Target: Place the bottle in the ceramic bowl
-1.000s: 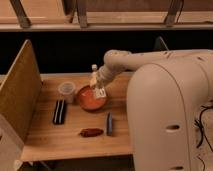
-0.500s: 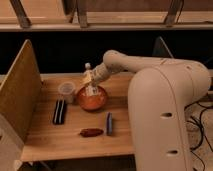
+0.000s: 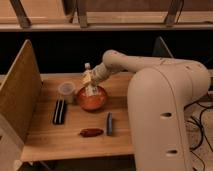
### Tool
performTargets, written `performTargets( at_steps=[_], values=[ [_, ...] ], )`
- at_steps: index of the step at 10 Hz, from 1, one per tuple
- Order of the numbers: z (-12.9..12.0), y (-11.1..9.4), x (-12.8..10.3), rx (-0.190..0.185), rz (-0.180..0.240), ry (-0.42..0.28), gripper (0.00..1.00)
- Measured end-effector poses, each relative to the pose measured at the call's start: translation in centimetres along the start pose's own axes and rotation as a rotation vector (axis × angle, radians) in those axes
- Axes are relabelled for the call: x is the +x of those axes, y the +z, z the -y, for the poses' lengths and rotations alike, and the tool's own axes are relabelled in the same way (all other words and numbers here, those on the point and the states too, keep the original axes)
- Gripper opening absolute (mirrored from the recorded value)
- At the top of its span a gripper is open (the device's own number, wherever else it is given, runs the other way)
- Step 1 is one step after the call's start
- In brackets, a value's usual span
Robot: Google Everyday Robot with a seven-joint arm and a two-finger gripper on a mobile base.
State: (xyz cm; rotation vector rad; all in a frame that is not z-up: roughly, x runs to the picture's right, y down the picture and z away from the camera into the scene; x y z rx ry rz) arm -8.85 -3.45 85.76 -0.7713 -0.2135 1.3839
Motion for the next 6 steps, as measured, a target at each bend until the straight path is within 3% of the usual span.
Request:
performTargets(
  at_steps=[1,2,6],
  values=[
    [0.05,-0.03,0.0,0.001,0.0,0.0,0.78],
    [0.06,0.0,0.03,0.001,0.0,0.0,0.8],
    [0.09,-0.03,0.02,0.001,0.0,0.001,0.8]
  ],
)
